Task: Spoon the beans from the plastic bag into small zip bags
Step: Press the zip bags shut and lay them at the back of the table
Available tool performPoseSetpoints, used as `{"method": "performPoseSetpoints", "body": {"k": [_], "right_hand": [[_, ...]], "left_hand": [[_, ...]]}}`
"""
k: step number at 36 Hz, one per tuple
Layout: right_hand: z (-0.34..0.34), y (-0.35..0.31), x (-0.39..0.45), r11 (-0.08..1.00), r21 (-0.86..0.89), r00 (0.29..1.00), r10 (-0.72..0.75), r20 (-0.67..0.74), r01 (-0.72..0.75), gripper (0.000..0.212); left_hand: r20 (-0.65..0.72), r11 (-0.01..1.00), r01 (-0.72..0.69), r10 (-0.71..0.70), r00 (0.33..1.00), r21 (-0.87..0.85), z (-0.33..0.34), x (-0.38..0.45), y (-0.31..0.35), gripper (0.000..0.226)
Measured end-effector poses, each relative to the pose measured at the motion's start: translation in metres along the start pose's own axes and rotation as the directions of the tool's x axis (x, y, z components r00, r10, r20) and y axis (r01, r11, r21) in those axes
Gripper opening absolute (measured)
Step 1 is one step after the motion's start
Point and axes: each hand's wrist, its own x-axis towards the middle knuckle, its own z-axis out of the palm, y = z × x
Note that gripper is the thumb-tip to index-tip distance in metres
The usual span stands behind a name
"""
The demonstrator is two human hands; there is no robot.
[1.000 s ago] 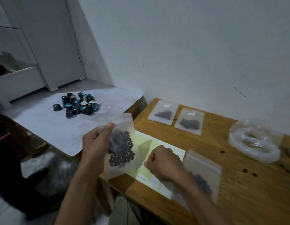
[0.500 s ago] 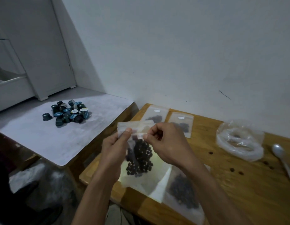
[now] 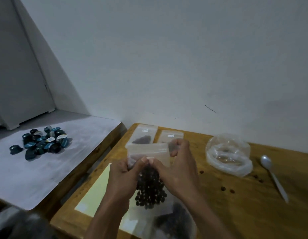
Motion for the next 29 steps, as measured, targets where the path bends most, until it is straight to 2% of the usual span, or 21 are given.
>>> {"method": "performPoseSetpoints", "body": {"k": [1, 3, 6, 10, 13, 15, 17, 19, 23, 29], "right_hand": [[-0.002, 0.003, 0.002, 0.993, 0.099, 0.997, 0.056, 0.051, -0.06, 0.065], [-0.004, 0.01, 0.009, 0.951, 0.277, 0.984, 0.101, 0.145, -0.139, 0.049], [-0.004, 0.02, 0.023, 0.896, 0.419, 0.985, 0.091, 0.148, -0.145, 0.024], [0.0, 0.031, 0.049, 0.835, 0.516, 0.98, 0.19, 0.053, -0.19, 0.024], [0.003, 0.038, 0.068, 0.811, 0.551, 0.96, 0.273, -0.055, -0.199, 0.039], [0.004, 0.045, 0.078, 0.826, 0.525, 0.96, 0.275, -0.057, -0.205, 0.052], [0.004, 0.052, 0.085, 0.844, 0.49, 0.969, 0.249, 0.006, -0.22, 0.067], [0.002, 0.056, 0.093, 0.874, 0.434, 0.974, 0.221, 0.05, -0.221, 0.072], [0.002, 0.062, 0.118, 0.948, 0.245, 0.978, 0.208, -0.004, -0.201, 0.056], [0.011, 0.067, 0.15, 0.984, -0.019, 0.983, 0.173, -0.056, -0.174, 0.056]], "left_hand": [[0.013, 1.0, 0.0, -0.001, 1.0, 0.017, 0.003, 0.003, 0.0, 0.016], [0.026, 0.999, 0.002, -0.003, 1.0, 0.041, 0.009, 0.01, 0.001, 0.014], [0.059, 0.999, 0.019, -0.021, 0.998, 0.037, 0.021, 0.025, 0.002, 0.014], [0.14, 0.989, 0.095, -0.11, 0.984, 0.11, 0.031, 0.05, -0.001, 0.021], [0.131, 0.988, 0.117, -0.13, 0.983, 0.104, 0.038, 0.07, -0.008, 0.04], [0.097, 0.991, 0.077, -0.087, 0.991, 0.105, 0.044, 0.084, -0.012, 0.044], [0.072, 0.993, 0.058, -0.066, 0.995, 0.102, 0.051, 0.101, -0.016, 0.05], [0.061, 0.986, 0.055, -0.065, 0.996, 0.157, 0.059, 0.119, -0.019, 0.059], [0.018, 0.941, -0.039, 0.035, 0.999, 0.337, 0.075, 0.147, -0.021, 0.066], [0.12, 0.755, -0.145, 0.088, 0.989, 0.64, 0.088, 0.17, -0.031, 0.07]]}}
